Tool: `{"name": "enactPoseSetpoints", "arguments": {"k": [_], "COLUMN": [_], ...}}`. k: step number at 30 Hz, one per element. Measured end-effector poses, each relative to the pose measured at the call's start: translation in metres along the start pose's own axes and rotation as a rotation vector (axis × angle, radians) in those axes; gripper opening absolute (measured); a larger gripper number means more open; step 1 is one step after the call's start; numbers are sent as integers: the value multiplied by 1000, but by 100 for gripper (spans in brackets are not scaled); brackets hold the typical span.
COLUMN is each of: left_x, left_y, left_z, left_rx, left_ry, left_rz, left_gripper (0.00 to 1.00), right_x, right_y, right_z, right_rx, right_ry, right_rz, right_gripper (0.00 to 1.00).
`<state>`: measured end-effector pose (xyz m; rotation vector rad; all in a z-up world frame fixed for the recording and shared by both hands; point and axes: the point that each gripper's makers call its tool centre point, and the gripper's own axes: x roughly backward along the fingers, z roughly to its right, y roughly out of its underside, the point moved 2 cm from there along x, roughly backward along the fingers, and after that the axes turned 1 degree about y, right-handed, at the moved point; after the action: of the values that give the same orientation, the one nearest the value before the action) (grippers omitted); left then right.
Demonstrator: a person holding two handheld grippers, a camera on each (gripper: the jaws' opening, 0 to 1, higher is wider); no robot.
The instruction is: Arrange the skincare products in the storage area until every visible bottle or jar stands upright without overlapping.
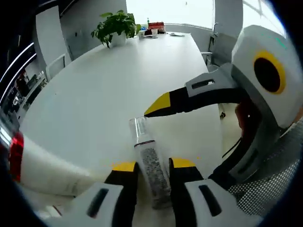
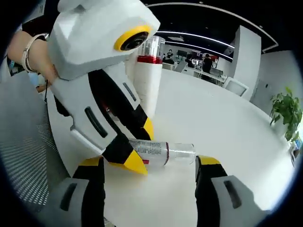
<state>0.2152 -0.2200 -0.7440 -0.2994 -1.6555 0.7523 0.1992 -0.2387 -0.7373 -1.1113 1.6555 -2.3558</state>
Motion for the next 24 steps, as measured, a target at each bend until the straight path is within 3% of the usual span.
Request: {"name": "enactPoseSetpoints", "arguments": {"k": [5, 8, 12, 13, 14, 15, 16, 17, 18, 20, 22, 24], "left_x": [0, 1, 4, 5, 6, 9, 11, 14, 16, 21, 26, 35], "left_y": [0, 2, 2, -1, -2, -5, -6, -9, -11, -13, -18, -21], "left_z": [-1, -3, -2, -2, -2, -2, -2, -2, -2, -2, -2, 0], "left_rx": [-28, -6, -15, 3, 10, 19, 23, 29, 38, 51, 86, 103], "left_ry": [5, -8, -20, -22, -24, -26, -25, -23, -23, -23, -21, -16], "left_rz": [0, 0, 14, 35, 47, 64, 72, 99, 110, 135, 175, 216], "left_gripper": [19, 17, 17, 17, 17, 17, 17, 17, 17, 17, 17, 17], "right_x": [15, 23, 32, 32, 36, 37, 39, 40, 42, 44, 44, 41], "right_y": [10, 19, 35, 26, 22, 21, 13, 11, 7, 2, -2, -4], "right_z": [4, 9, 25, 26, 27, 27, 33, 35, 37, 42, 45, 46], "right_rx": [-65, -201, -436, -474, -618, -671, -808, -846, -949, -1074, -1130, -1135], "right_ry": [-4, -2, 52, 36, 21, 22, 15, 13, -7, -25, -31, -47], "right_rz": [-7, 8, 35, 105, 139, 145, 237, 265, 314, 385, 416, 408], "right_gripper": [78, 76, 63, 60, 54, 50, 47, 44, 40, 28, 23, 26]}}
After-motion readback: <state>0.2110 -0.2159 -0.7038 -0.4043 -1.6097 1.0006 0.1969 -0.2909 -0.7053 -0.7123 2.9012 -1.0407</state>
